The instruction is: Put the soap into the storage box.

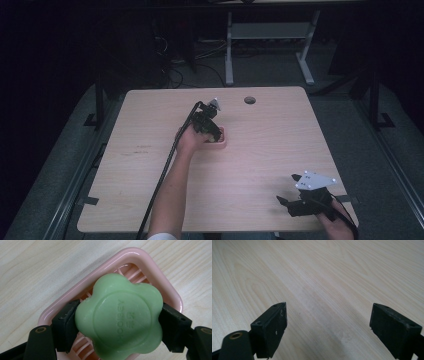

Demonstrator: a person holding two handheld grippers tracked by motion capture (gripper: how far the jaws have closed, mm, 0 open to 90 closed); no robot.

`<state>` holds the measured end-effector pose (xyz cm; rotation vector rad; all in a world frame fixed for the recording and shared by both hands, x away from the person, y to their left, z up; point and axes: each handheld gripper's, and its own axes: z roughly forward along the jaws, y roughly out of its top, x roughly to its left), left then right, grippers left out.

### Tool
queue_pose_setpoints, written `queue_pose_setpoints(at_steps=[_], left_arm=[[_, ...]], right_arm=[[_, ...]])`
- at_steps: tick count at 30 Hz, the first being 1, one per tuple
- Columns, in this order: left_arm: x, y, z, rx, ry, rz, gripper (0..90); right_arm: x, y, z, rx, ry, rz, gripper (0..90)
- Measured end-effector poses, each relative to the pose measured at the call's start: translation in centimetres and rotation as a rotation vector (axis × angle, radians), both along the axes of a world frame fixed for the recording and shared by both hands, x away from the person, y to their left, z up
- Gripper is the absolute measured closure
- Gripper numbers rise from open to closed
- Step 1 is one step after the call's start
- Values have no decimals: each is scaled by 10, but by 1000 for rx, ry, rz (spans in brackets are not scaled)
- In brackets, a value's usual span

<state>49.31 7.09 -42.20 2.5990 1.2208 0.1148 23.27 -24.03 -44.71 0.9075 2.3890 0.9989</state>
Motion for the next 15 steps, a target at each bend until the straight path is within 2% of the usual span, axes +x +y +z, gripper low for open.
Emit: queue_pose_setpoints(at_steps=[15], left_arm=[[0,0,-2,11,1,3,258]], right_arm=[[0,0,0,-1,0,1,138]])
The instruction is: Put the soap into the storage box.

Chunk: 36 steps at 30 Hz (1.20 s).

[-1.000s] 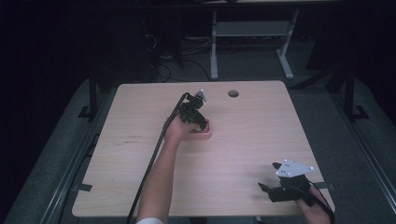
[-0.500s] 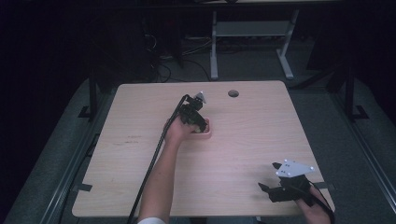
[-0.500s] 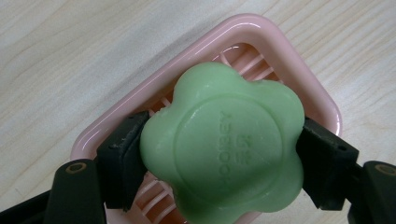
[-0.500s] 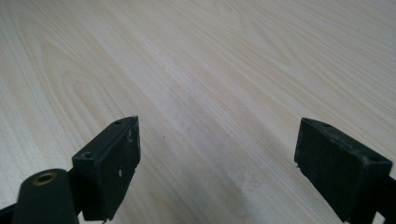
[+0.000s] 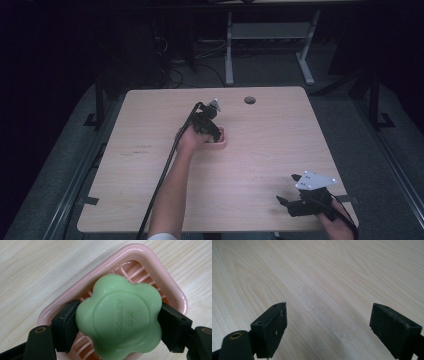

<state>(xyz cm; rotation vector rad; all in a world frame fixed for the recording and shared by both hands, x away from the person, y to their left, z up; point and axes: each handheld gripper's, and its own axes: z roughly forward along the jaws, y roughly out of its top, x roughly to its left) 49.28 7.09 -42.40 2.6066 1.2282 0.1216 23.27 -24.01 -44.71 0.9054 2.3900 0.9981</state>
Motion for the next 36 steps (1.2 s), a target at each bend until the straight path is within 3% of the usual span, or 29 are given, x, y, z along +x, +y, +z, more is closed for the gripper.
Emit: queue_pose_setpoints(at_steps=[5,16,36], left_arm=[[0,2,3,-26,-6,6,257],[-6,4,16,-30,-51,-11,258],[-15,11,35,-81,-81,-18,249]], right_arm=[[0,0,0,0,0,0,138],[0,1,0,-4,2,3,138],[1,0,-1,-9,-6,0,138]])
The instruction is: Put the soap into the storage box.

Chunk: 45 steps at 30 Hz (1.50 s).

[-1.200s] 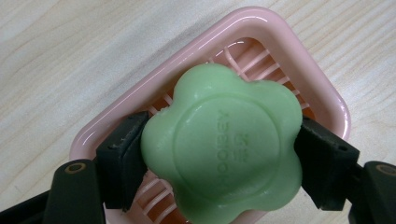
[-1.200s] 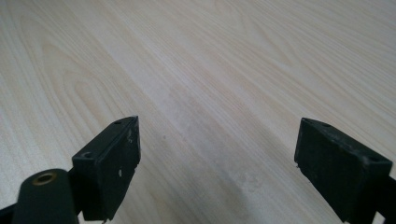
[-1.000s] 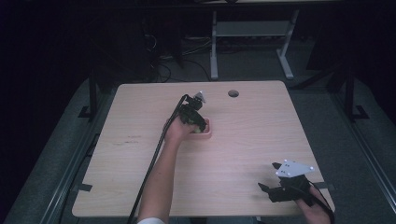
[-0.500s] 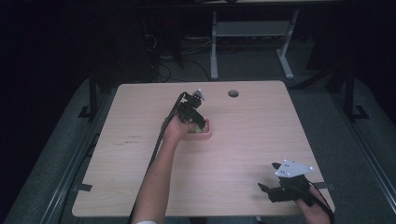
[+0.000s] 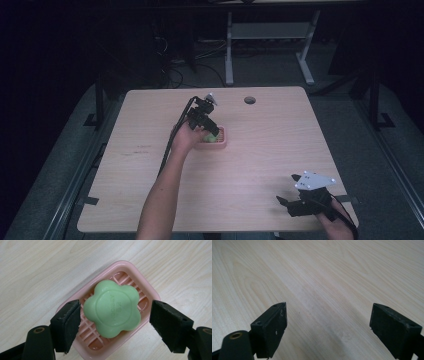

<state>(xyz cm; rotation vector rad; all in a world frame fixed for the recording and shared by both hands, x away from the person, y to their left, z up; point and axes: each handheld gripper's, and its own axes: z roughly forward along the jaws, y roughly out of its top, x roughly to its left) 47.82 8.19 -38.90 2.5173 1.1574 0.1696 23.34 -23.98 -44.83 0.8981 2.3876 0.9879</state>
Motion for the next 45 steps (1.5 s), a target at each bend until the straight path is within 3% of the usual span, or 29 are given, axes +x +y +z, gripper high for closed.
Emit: queue_pose_setpoints(at_steps=[6,12,33,45], left_arm=[[-4,0,2,32,-9,-12,250],[-10,4,9,9,-27,-16,249],[-40,16,9,-21,-50,-63,249],[-55,24,9,-65,-65,-74,249]], right_arm=[[0,0,1,-7,-2,-1,138],[-1,0,-1,-1,9,-11,138],[-1,-2,-2,12,28,-36,138],[1,-3,-3,11,32,-53,138]])
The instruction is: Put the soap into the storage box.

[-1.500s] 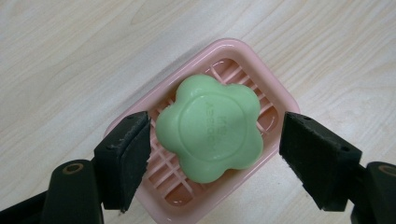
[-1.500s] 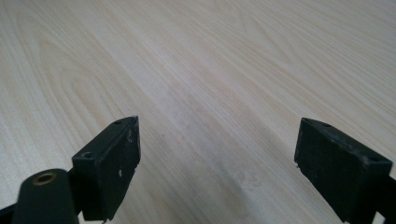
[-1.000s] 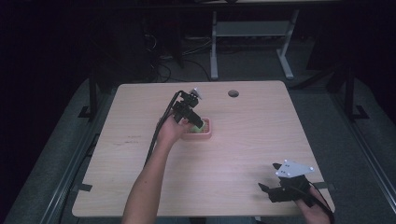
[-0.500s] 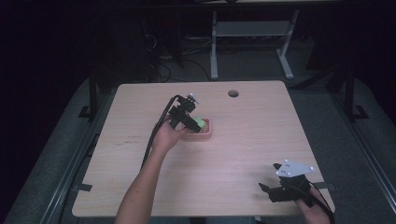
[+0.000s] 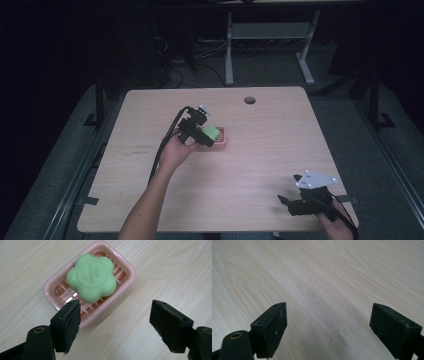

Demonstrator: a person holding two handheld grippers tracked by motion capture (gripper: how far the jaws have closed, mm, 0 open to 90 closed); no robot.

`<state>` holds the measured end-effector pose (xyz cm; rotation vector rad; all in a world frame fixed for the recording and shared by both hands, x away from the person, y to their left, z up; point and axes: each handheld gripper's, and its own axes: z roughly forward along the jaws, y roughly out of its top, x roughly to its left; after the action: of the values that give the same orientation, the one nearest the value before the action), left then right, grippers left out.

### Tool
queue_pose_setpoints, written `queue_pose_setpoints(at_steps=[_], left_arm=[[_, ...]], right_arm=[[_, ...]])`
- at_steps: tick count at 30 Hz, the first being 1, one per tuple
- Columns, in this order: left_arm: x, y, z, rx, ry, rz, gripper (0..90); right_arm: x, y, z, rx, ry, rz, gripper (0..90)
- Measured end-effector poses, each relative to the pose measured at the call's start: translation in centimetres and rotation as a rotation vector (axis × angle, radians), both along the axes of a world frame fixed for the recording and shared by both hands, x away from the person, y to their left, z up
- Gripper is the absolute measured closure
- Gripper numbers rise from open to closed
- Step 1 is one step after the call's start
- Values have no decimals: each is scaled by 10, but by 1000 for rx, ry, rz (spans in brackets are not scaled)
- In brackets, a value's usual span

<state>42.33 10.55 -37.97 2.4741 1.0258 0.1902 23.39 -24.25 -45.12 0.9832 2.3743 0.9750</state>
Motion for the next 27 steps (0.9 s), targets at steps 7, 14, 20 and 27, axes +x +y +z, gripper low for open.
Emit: queue_pose_setpoints(at_steps=[7,14,20,27], left_arm=[[-10,8,3,-17,1,-14,249],[-22,15,1,-15,-2,-25,249],[-28,24,-3,-19,5,-23,249],[-34,33,-5,-26,6,-18,250]], right_arm=[[1,0,0,-5,0,-5,138],[1,-1,0,-6,-4,-6,138],[1,-1,-1,-14,-2,-5,138],[2,0,-1,-16,-1,-8,138]])
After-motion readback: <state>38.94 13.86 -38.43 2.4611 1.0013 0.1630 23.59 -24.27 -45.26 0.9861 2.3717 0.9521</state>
